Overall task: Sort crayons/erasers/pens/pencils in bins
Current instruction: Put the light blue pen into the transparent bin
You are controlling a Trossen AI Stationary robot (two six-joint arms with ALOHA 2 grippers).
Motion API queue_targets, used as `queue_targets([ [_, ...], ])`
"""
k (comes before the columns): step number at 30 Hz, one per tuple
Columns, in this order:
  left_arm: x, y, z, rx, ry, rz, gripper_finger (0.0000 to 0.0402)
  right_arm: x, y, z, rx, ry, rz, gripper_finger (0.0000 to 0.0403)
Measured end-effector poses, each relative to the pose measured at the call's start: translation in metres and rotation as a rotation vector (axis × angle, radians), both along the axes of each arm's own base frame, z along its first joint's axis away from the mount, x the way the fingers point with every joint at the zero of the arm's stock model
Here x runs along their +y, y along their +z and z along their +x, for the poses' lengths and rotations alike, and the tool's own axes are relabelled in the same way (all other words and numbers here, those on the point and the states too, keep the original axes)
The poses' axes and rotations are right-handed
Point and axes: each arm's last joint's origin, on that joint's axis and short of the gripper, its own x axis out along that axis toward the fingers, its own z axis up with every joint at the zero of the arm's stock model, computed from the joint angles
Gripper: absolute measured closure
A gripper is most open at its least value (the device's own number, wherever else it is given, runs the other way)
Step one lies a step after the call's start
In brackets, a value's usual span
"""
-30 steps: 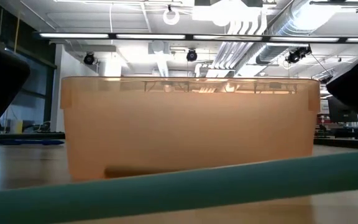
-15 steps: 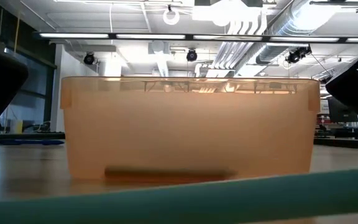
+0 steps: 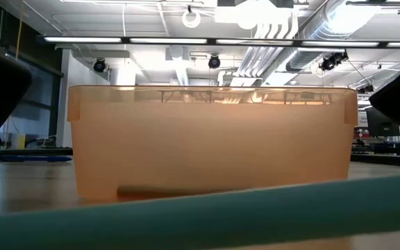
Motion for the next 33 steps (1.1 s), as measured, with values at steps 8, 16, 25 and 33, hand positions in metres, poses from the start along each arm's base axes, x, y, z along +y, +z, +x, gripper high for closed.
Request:
queue_targets([
  [8, -0.006, 0.032, 0.002, -0.031, -0.056, -0.035, 0.0354, 0.002, 0.002, 0.000, 0.007, 0.025, 0.032, 0.0388],
  [16, 0.000, 0.109, -0.023, -0.144, -0.041, 0.051, 0.0289, 0.004, 0.029, -0.005, -0.031, 0.056, 0.054, 0.0393],
  [25, 0.037, 0.110, -0.067, -0.207, 0.012, -0.026, 0.0320, -0.026, 0.101, -0.030, -0.033, -0.047, -0.058, 0.0392],
  [33, 0.084, 0.086, -0.082, -0.347, -0.069, -0.204, 0.0396, -0.138, 0.164, -0.063, 0.170, -0.489, -0.269, 0.0392],
])
